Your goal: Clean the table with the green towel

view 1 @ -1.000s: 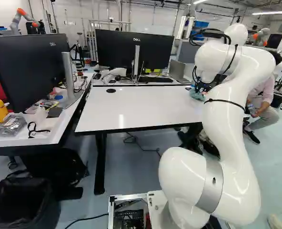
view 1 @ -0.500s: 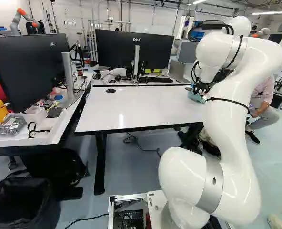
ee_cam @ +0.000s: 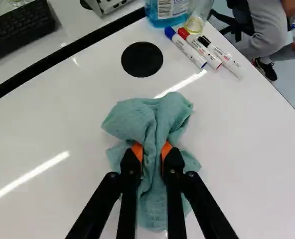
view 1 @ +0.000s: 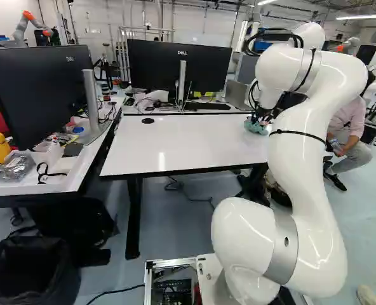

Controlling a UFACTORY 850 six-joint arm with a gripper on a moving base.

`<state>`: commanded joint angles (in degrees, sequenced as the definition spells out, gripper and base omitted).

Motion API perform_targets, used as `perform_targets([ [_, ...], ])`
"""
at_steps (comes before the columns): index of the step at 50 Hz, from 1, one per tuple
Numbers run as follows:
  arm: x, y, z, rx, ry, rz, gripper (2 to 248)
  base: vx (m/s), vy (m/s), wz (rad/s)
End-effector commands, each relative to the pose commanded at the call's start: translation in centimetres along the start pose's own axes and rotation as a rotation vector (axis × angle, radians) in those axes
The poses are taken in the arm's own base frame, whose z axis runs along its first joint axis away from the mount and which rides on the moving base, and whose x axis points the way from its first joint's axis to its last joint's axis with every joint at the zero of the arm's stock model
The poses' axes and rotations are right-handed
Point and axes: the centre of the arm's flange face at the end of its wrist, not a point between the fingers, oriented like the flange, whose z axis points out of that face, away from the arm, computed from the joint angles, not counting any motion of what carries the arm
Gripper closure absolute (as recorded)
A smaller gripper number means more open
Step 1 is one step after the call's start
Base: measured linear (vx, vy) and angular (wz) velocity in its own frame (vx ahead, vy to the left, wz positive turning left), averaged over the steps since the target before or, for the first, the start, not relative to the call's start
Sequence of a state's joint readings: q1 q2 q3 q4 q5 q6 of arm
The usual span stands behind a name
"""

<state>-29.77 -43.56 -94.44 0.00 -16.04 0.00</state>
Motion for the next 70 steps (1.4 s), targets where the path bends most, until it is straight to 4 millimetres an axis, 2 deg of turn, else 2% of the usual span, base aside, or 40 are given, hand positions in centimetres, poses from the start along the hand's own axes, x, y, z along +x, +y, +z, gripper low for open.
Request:
perform_targets([
  [19, 2.2, -0.9, 2.0, 0.007, 0.037, -0.009, 191, 0.0, 0.0, 0.0],
  [40, 3.5, 2.0, 3.4, -0.015, 0.063, 0.021, 191, 0.0, 0.0, 0.0],
  [53, 3.2, 4.4, 3.1, -0.033, 0.059, 0.045, 191, 0.0, 0.0, 0.0],
  [70, 1.4, 5.4, 1.3, -0.041, 0.025, 0.058, 191, 0.0, 0.0, 0.0],
])
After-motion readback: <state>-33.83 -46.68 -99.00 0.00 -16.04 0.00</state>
